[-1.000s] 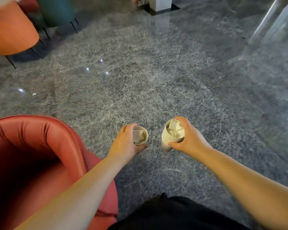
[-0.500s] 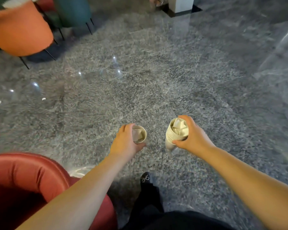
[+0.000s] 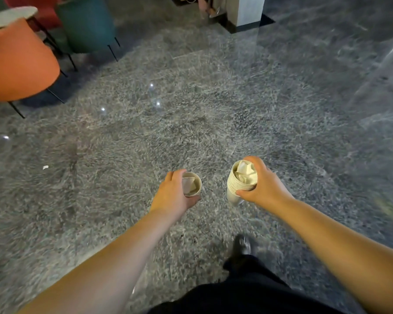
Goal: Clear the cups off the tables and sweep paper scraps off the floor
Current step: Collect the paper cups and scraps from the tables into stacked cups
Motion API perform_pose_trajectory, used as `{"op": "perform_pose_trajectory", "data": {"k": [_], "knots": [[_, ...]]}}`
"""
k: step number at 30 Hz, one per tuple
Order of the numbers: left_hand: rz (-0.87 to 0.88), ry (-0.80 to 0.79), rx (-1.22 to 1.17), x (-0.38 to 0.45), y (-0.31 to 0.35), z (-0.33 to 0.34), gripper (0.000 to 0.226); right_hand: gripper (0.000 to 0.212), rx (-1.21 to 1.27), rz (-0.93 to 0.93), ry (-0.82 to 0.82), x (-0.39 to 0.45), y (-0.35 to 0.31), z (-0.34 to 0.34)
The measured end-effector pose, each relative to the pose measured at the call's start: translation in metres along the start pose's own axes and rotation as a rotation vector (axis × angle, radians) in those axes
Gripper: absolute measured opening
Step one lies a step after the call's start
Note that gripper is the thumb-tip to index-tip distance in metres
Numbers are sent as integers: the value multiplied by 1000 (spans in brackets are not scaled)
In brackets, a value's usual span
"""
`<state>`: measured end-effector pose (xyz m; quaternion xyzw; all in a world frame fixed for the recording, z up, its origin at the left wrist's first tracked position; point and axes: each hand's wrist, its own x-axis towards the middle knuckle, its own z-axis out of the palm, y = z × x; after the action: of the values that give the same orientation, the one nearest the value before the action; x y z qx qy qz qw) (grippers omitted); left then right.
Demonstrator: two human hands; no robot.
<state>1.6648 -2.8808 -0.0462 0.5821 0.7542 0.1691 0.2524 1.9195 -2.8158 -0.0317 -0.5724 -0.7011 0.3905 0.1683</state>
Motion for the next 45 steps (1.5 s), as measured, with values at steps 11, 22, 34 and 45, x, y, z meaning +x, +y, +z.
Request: {"op": "perform_pose_trajectory", "data": {"k": [11,22,34,45], "knots": [[-72,20,-18,252,37,-31,86,87,8,-45,-59,271,-11,-67],[-151,89,-37,454,24,-94,87,87,-29,-97,-119,495,-65,-82],[-90,66,-9,712,-44,-198,88,86,-7,-75,-31,742,-161,-61],[-73,26,-5,940,-43,-234,89,87,34,-36,-34,964,-191,-77]]}}
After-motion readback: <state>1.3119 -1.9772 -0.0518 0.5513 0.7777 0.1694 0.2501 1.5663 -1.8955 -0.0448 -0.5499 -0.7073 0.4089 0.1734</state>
